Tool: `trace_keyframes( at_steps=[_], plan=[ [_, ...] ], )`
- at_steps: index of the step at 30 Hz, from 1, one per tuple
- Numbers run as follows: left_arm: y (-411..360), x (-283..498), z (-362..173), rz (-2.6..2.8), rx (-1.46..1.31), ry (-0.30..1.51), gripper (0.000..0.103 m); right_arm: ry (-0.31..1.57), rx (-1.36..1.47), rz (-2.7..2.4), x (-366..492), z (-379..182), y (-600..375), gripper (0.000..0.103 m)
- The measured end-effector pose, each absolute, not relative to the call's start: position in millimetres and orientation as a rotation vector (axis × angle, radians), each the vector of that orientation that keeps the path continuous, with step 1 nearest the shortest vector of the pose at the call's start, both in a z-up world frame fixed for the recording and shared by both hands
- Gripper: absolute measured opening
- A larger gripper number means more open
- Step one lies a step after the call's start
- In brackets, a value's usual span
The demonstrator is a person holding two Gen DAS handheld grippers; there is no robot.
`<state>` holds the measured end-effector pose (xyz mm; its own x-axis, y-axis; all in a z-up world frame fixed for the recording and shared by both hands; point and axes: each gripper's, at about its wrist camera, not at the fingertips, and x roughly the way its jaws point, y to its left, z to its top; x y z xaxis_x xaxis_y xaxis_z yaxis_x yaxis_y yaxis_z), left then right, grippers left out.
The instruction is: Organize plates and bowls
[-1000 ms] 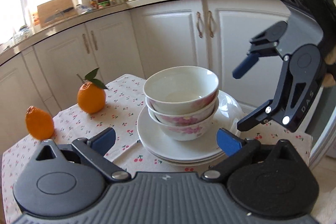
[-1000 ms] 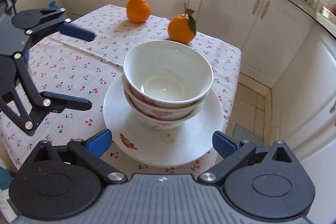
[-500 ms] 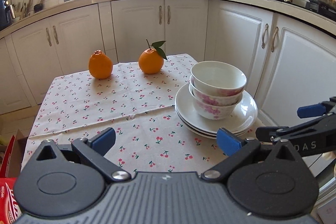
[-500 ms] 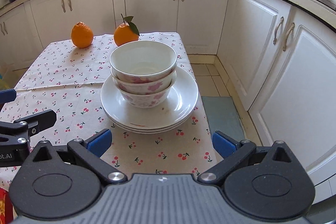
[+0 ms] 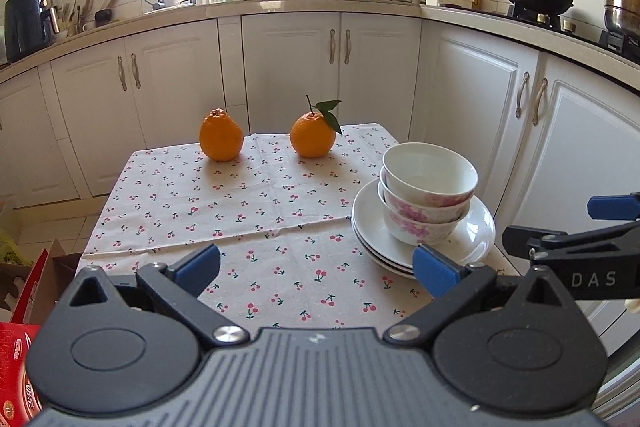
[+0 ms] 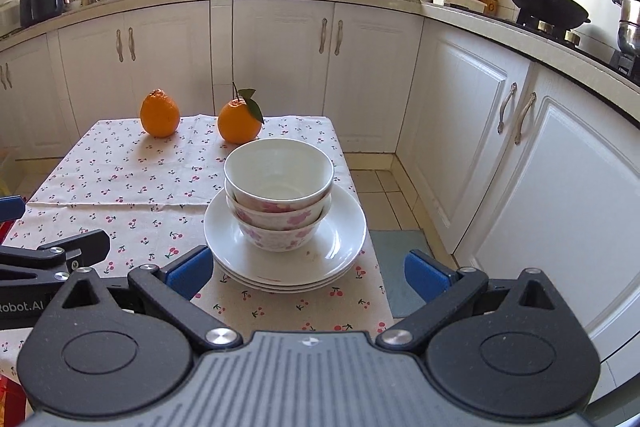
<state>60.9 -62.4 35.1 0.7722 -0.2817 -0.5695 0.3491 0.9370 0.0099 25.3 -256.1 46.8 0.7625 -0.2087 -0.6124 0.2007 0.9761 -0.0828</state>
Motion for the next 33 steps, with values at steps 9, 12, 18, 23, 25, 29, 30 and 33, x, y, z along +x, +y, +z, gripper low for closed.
trace_keyframes(
  at_steps=[9,12,18,23,25,29,30,33],
  plan=[
    [-63.6,61.7,34.0,-0.339,0.111,0.606,0.102,0.660,-0.019,-0.225,28.2,46.4,-254.5,0.103],
    [-64.7,61.8,34.1,-0.332,0.115,0.606,0.102,0.659,-0.028,-0.225,28.5,46.6,-253.6,0.103],
    [-64.6,62.2,34.3,-0.327,0.114,0.609,0.102,0.657,-0.028,-0.224,28.6,46.9,-253.6,0.103],
    [-65.6,62.8,34.3,-0.327,0.115,0.611,0.102,0.660,-0.024,-0.225,29.2,47.6,-254.3,0.103],
    [-66.0,62.9,34.2,-0.328,0.115,0.611,0.102,0.659,-0.026,-0.226,29.0,47.8,-254.5,0.103],
    [-66.2,63.7,33.5,-0.329,0.115,0.615,0.102,0.659,-0.030,-0.228,29.7,47.2,-254.9,0.103],
    [-66.3,63.5,33.3,-0.330,0.115,0.613,0.102,0.658,-0.031,-0.228,29.6,47.1,-254.9,0.103],
    [-66.3,63.9,32.9,-0.330,0.115,0.617,0.102,0.660,-0.032,-0.228,30.0,46.1,-255.0,0.103]
  ],
)
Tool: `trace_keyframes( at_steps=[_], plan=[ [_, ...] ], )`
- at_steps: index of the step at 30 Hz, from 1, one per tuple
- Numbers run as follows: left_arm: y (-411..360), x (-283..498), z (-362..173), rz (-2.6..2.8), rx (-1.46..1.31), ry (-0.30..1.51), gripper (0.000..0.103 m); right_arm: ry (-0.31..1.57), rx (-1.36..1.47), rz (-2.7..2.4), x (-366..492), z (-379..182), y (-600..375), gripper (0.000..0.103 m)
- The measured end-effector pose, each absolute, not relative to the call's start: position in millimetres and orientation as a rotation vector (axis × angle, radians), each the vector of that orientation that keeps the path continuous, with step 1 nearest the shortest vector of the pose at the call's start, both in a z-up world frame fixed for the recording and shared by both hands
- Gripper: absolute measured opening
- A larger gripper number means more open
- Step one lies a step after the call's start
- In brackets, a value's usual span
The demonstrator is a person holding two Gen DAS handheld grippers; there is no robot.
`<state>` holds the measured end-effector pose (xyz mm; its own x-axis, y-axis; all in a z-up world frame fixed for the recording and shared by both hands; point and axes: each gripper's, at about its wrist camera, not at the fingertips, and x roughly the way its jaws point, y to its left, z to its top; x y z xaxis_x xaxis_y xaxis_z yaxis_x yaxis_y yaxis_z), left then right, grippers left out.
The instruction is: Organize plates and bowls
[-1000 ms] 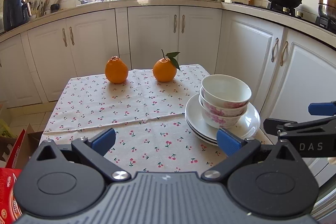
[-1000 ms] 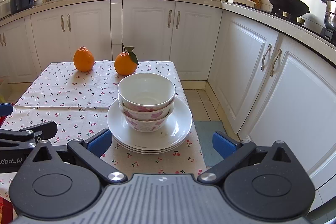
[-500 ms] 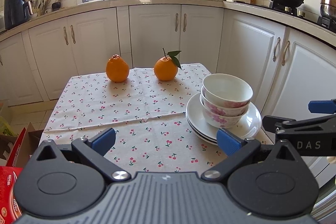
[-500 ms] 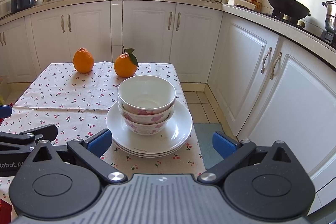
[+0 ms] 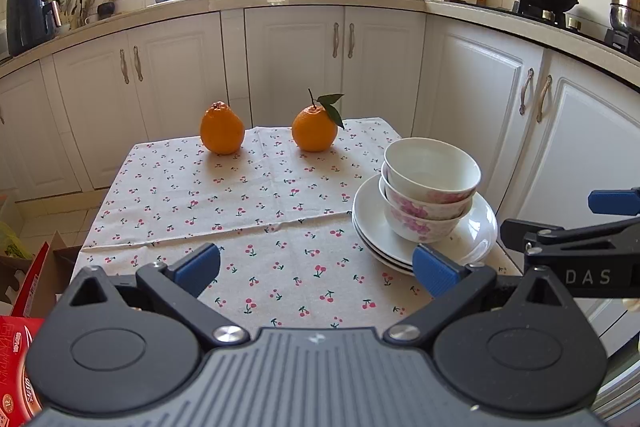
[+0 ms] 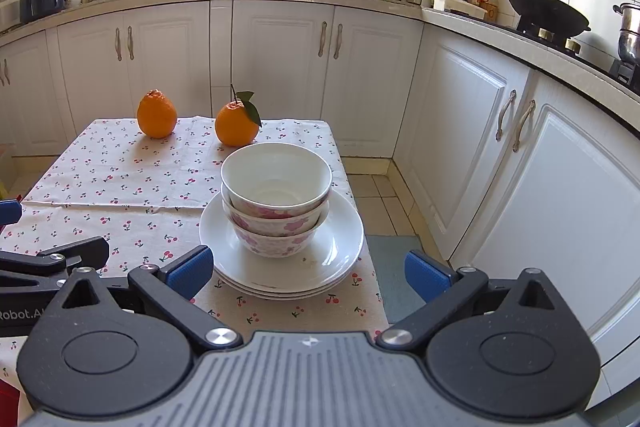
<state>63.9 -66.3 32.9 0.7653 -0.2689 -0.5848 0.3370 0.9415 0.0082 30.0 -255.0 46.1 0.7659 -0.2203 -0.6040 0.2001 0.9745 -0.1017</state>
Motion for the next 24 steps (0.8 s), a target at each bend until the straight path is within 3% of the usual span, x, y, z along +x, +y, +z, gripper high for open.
trace_keyframes(
  at_steps=[24],
  plan=[
    [-66.8,65.3,31.6,-0.332,0.113,0.625,0.102,0.663,-0.039,-0.234,30.8,44.6,-255.0,0.103]
  ],
)
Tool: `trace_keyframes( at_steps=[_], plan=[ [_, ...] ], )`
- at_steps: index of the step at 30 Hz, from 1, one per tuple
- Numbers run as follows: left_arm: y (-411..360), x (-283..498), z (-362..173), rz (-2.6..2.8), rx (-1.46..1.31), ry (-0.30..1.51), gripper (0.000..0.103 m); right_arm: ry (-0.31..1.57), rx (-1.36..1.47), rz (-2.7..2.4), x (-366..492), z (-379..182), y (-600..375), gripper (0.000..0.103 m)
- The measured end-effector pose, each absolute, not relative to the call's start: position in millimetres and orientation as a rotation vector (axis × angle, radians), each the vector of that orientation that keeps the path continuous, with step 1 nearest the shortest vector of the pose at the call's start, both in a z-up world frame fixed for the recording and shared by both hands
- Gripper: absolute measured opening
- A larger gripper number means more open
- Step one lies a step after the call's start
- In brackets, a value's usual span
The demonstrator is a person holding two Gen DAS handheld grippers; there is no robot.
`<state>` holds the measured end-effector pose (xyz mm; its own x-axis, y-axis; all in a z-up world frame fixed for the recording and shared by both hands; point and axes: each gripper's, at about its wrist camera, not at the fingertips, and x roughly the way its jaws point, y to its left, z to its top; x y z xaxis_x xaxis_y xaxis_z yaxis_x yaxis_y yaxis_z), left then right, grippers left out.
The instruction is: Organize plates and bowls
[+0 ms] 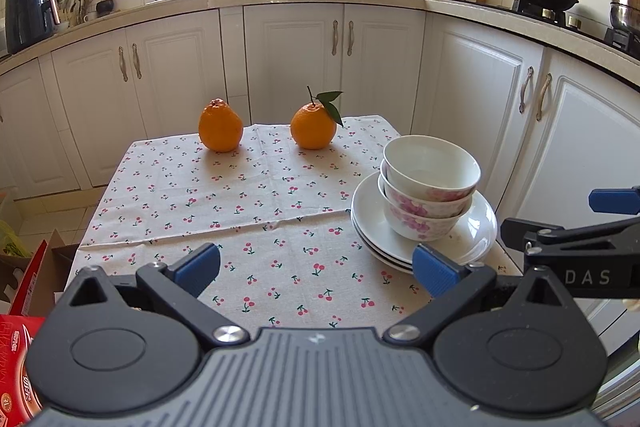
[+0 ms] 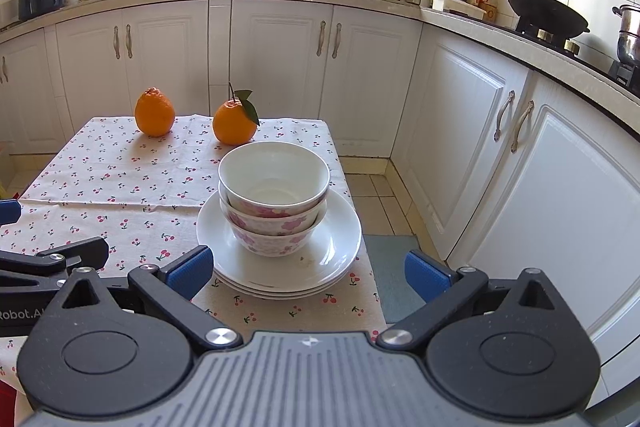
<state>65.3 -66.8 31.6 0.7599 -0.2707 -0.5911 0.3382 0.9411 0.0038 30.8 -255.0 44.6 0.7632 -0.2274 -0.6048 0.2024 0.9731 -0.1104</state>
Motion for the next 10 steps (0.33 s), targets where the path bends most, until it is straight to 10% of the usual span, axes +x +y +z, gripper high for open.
trace_keyframes(
  at_steps=[10],
  plan=[
    [-66.5,66.3,31.2,-0.334,0.112,0.629,0.102,0.666,-0.047,-0.237,32.5,45.6,-254.5,0.103]
  ],
)
